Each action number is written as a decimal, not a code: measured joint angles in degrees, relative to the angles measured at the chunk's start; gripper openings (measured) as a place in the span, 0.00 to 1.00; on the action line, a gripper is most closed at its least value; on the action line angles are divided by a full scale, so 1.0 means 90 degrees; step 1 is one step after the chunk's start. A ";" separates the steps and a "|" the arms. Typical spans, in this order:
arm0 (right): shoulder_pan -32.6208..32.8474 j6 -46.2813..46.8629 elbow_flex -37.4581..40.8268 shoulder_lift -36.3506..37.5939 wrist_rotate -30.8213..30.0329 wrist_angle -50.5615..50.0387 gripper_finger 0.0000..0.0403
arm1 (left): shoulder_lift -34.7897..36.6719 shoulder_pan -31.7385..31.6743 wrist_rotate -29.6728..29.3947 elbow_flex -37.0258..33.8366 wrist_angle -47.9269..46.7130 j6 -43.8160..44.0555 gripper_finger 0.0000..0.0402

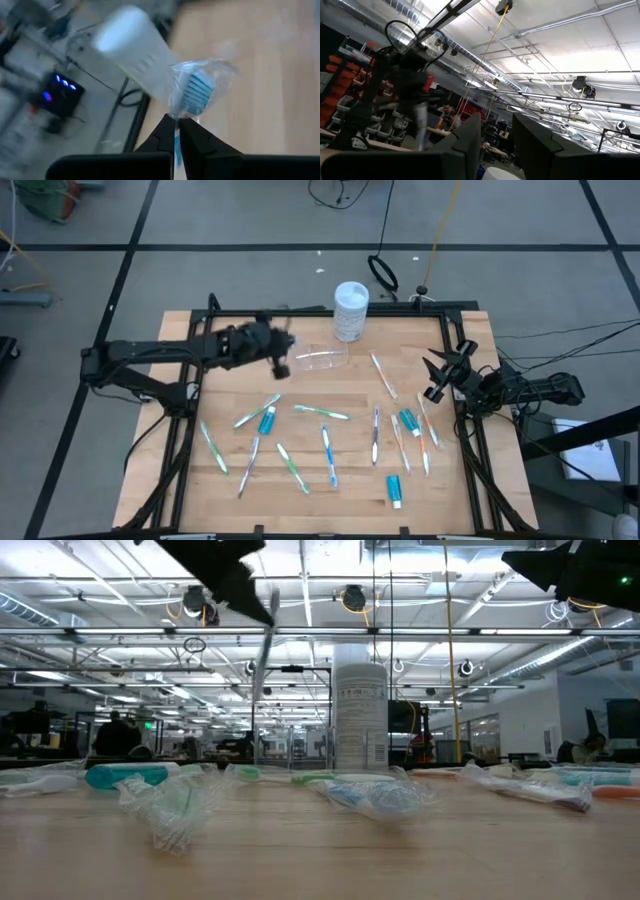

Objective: Pick & Place toothbrushing station
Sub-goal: Put the blue toothbrush into the transparent organizer

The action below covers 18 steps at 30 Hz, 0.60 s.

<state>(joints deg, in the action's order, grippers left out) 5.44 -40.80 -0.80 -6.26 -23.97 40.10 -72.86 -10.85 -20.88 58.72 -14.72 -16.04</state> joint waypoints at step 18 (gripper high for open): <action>-0.0017 0.0176 -0.0007 -0.0005 -0.0002 0.0046 0.26 | -0.1239 -0.0249 -0.0674 -0.0012 0.0710 0.2537 0.02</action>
<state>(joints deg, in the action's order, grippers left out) 5.28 -39.22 -0.86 -6.31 -23.98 40.52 -84.01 -13.08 -26.95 58.61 -8.33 6.79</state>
